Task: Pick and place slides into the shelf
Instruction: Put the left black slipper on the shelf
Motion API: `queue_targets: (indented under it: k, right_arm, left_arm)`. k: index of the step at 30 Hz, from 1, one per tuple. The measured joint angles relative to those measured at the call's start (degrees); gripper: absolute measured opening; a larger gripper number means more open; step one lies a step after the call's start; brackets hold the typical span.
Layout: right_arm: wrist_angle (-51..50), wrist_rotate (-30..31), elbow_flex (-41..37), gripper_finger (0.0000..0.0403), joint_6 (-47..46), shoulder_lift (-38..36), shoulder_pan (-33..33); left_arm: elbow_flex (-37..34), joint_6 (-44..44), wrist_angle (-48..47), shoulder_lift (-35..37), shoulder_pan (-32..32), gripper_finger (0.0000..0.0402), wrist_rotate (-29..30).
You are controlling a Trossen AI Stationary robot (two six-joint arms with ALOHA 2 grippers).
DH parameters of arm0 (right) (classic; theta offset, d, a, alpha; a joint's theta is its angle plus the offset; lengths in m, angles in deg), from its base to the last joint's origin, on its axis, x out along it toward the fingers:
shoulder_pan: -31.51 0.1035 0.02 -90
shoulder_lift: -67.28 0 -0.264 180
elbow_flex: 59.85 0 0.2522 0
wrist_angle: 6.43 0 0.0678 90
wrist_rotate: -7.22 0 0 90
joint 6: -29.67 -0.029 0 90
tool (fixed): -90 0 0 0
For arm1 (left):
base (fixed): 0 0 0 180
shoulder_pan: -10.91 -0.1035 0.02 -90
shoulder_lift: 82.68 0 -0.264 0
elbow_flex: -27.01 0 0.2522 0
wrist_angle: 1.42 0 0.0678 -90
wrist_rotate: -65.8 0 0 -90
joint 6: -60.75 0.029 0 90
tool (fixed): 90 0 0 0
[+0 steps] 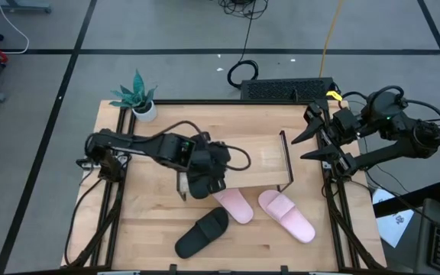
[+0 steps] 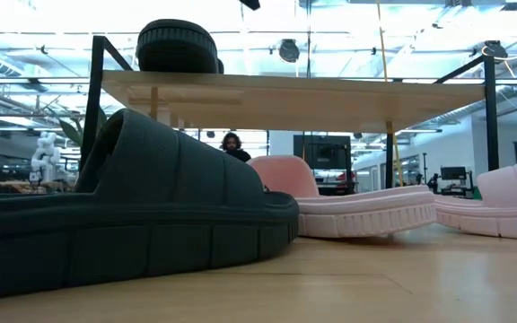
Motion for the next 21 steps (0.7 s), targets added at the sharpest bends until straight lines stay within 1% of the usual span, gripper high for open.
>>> queue_targets:
  k: [9, 14, 17, 21]
  right_arm:
    - [-2.34, -0.02, 0.00, 0.0183, -0.02, -0.67, 0.01]
    - [-2.38, -0.04, 0.00, 0.0183, -0.02, -0.84, 0.01]
    - [-2.47, -0.04, 0.00, 0.0183, -0.02, -0.95, 0.01]
    - [-2.48, -0.05, 0.00, 0.0183, -0.02, -1.22, 0.01]
  left_arm:
    - [0.08, -0.45, 0.45, -2.32, -0.49, 0.0239, -0.41]
    - [0.10, -1.31, -1.07, -3.63, -0.68, 0.0239, -0.30]
    - [0.03, -0.99, -5.22, -4.85, -0.71, 0.0239, -0.30]
    - [0.02, -3.12, -8.55, -6.18, -1.20, 0.0239, -0.33]
